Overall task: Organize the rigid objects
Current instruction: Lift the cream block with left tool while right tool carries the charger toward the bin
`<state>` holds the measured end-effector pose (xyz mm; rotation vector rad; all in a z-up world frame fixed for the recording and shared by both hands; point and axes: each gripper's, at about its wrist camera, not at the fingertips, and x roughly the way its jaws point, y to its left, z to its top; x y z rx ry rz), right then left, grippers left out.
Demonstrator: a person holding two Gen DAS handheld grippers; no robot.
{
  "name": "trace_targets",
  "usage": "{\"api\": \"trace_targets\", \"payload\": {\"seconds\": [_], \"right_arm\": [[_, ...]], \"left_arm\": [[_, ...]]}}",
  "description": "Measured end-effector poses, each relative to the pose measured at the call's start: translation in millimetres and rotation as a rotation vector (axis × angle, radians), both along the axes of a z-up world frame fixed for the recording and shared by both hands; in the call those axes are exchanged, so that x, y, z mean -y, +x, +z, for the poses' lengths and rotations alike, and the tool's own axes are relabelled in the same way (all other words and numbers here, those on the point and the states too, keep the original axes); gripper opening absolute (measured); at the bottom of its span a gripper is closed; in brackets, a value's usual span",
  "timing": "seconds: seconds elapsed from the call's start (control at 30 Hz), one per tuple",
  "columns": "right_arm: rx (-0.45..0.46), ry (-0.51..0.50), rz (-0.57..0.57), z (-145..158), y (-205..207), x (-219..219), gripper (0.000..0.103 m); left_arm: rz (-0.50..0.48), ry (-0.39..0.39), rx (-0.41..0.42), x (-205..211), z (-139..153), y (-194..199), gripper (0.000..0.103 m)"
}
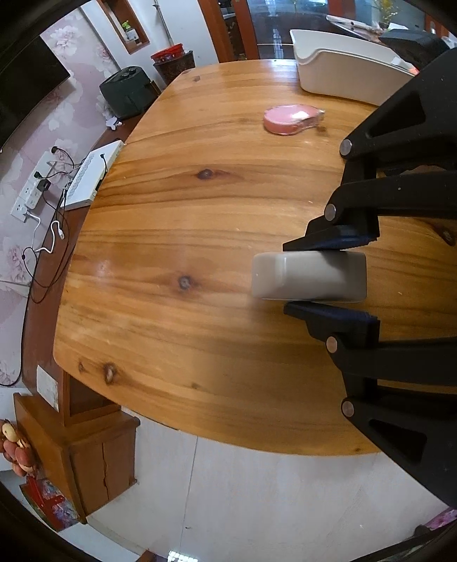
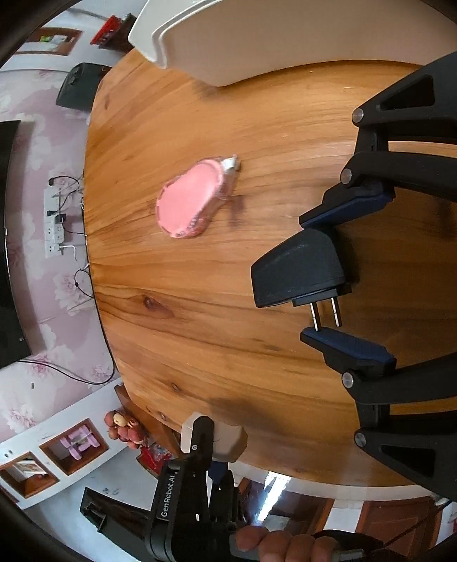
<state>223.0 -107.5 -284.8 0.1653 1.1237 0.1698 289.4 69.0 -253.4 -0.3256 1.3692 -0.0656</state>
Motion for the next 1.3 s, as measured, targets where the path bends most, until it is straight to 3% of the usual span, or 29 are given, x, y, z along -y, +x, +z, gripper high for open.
{"api": "trace_targets", "payload": {"seconds": [0.2,0.63,1.3], "right_arm": [[-0.042,0.028,0.054,10.4,-20.1,-8.1,0.058],[-0.03,0.036,0.205,53.6,-57.7,-13.7,0.058],[0.091,0.091,0.241,123.0,-109.7,72.0,0.058]], "left_arm": [[-0.006,0.011,-0.001,0.0,8.9,-19.8,0.029],[-0.045,0.002,0.011,16.5,44.9,-63.9,0.029],[-0.174,-0.04,0.136,128.6,110.2,-128.3,0.029]]}}
